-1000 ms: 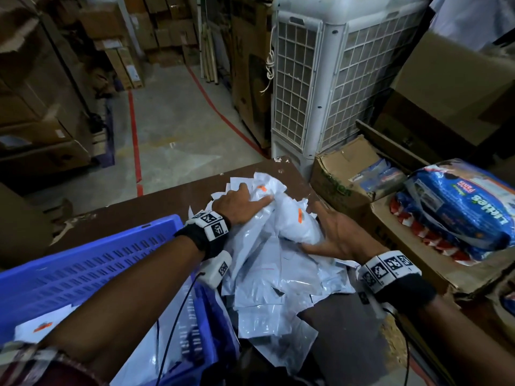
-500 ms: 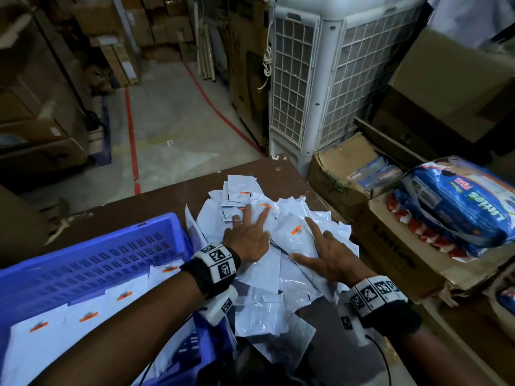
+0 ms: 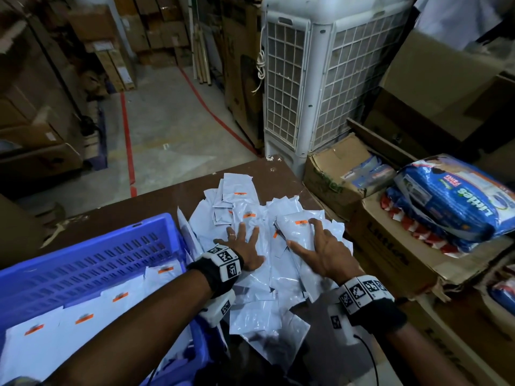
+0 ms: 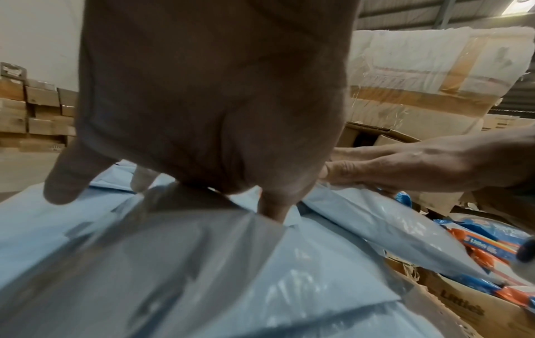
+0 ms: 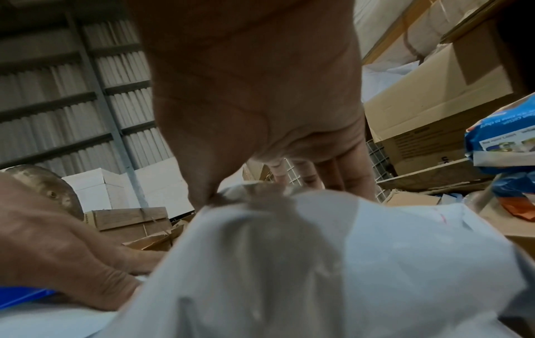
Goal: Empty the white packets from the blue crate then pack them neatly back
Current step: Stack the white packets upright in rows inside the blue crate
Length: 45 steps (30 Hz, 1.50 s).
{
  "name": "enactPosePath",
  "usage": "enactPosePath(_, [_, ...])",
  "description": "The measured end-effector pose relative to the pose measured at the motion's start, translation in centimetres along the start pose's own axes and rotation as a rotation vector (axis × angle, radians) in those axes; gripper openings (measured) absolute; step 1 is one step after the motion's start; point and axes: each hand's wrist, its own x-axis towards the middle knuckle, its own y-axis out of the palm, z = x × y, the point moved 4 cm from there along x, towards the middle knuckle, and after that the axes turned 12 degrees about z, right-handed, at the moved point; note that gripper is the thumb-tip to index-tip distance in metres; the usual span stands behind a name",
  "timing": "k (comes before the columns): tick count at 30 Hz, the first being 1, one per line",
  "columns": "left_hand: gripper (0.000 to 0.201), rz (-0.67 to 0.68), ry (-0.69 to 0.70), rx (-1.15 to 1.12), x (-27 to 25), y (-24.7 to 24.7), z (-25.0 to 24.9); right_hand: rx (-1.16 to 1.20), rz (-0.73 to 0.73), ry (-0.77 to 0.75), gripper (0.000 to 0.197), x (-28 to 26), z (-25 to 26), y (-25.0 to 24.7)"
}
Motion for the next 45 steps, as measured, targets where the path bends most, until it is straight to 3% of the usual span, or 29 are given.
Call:
enactPosePath(7, [0.090,-0.053,0.073,-0.080,-0.7,-1.5,-0.5,-0.010,-0.005,-0.023,0.092,0.2,0.2,0.1])
enactPosePath(10, [0.095,-0.033,0.078,-0.067,-0.8,-0.9,-0.8,-0.038,0.042,-0.026,0.101,0.1,0.4,0.2])
enactPosePath(16, [0.130,0.008,0.026,-0.043,-1.1,0.1,-1.2,-0.077,0.193,-0.065,0.120,0.2,0.2,0.6])
enactPosePath(22, [0.118,-0.075,0.013,-0.142,-1.5,0.1,-2.0,-0.030,0.134,-0.073,0.117,-0.4,0.3,0.1])
enactPosePath(27, [0.102,-0.156,0.057,-0.271,-3.0,-0.9,-1.8,0.013,0.059,-0.089,0.115,-1.0,0.5,-0.6])
enactPosePath(35, [0.093,-0.214,0.162,-0.481,-5.2,-1.2,0.3,0.034,0.021,-0.116,0.114,-2.1,2.0,-1.4])
enactPosePath(40, [0.080,-0.355,0.231,-0.549,-8.3,-2.0,2.8,0.075,-0.039,-0.183,0.113,-3.5,4.8,-2.6])
enactPosePath(45, [0.071,-0.539,0.287,-0.675,-12.3,-2.6,8.3,0.120,-0.076,-0.280,0.105,-5.9,10.1,-3.1])
